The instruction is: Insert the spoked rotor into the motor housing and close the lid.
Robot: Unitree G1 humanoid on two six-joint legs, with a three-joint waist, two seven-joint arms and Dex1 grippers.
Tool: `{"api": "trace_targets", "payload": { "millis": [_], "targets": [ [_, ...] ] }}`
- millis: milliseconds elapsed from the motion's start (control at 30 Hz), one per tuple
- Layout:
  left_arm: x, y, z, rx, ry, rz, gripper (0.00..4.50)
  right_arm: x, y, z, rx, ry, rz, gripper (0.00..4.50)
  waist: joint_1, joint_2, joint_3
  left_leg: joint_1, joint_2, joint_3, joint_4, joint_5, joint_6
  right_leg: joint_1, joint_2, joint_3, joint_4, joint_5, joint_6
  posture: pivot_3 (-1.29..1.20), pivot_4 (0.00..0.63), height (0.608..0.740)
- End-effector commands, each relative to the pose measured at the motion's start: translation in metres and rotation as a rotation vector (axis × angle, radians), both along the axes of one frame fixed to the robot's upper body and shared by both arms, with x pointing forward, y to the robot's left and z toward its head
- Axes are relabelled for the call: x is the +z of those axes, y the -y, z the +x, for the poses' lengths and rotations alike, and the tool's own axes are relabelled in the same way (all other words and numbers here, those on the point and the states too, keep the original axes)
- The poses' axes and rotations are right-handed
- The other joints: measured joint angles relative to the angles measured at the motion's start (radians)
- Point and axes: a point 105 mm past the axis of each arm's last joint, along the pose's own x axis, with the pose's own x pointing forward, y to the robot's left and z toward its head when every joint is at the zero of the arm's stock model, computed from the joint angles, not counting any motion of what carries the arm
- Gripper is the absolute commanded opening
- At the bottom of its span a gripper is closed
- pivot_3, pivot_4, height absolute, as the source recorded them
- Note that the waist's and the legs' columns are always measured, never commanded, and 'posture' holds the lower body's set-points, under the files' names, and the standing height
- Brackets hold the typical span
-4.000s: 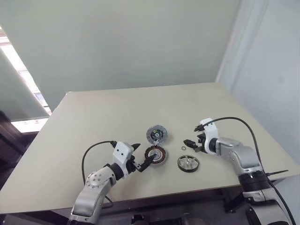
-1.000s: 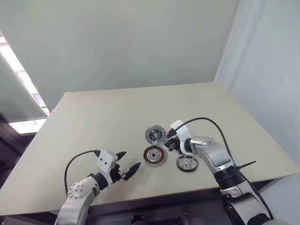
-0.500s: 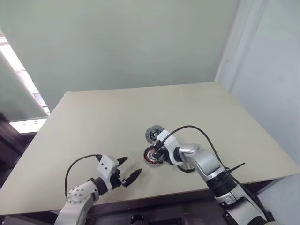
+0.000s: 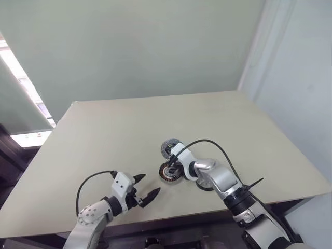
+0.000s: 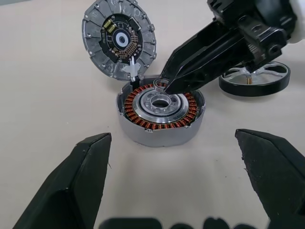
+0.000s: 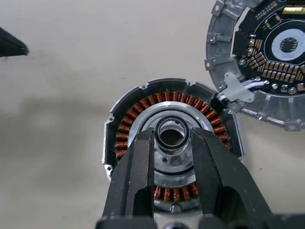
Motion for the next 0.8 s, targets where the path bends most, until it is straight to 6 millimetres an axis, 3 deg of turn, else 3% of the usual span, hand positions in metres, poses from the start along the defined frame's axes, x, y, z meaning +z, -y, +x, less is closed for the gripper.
{"api": "trace_targets", "payload": {
  "millis": [33,800],
  "targets": [
    [0.013,0.007,0.004,-0.025,0.057,-0.001,4.50,0.012,-0.008,0.007,0.014,0.063,0.008,0.81,0.000,0.000,0.000,0.000,0.000,0.000,0.000,0.000,0.000,0.000,0.000,0.000,0.000,0.000,0.000,0.00,0.000,0.740],
    [0.011,0.006,0.005,-0.022,0.064,0.000,4.50,0.001,-0.011,0.008,0.041,0.041,-0.026,0.81,0.000,0.000,0.000,0.000,0.000,0.000,-0.001,0.000,0.000,-0.001,0.000,0.000,0.000,0.000,0.000,0.00,0.000,0.740]
  ]
}}
